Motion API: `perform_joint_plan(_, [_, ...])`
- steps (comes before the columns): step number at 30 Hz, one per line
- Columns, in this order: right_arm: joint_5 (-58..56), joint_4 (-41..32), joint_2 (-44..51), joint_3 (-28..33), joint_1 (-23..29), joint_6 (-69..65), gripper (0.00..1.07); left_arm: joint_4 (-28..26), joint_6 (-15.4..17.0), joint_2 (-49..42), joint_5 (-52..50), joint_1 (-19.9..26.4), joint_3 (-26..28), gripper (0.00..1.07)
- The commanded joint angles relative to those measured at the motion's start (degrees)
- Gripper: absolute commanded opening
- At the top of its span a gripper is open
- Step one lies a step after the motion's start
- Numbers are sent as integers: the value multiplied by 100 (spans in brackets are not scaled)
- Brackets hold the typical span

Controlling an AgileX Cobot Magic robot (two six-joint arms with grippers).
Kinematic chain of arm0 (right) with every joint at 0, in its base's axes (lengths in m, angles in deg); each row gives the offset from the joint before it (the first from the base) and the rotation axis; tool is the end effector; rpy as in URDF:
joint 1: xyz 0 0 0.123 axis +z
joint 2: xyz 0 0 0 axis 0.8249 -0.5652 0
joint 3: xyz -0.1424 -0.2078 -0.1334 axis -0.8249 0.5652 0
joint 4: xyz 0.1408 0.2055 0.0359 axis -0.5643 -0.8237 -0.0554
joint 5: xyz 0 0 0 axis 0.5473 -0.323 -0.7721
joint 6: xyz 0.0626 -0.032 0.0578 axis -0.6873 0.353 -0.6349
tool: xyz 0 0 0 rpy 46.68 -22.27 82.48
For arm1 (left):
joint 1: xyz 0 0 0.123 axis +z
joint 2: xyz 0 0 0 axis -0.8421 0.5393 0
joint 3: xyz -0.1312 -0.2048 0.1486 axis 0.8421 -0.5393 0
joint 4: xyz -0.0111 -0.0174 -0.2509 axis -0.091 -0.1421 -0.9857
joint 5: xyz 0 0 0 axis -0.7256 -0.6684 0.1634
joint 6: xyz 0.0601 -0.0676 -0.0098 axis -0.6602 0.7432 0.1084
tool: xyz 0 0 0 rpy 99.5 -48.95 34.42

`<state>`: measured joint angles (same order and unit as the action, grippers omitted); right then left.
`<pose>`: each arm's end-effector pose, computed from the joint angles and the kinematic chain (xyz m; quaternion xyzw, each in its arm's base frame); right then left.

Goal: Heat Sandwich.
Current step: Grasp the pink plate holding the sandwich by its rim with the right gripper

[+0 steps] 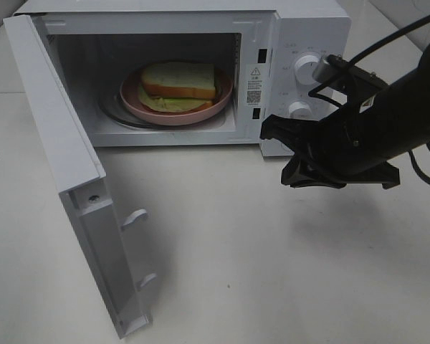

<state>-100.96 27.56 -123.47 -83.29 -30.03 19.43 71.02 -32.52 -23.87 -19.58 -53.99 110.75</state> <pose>0.2602 0.1371 0.2001 0.0515 0.9484 0.2044 0.2368 -0.0080 -0.0068 0.2812 -0.0130 0.8507 -0.0174 0.5251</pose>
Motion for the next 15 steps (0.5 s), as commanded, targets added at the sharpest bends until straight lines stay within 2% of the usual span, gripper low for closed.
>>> perform_joint_plan(1, [-539,63,46,-189,-23,888,13,-52,-6,-97,-23,6,-6,98])
perform_joint_plan(7, [-1432,264,46,-470,-23,2447,15,-52,-6,-97,-23,6,-6,98])
perform_joint_plan(15, [-1914,659,46,-630,-23,4194,16,-52,-6,-97,-23,6,-6,98])
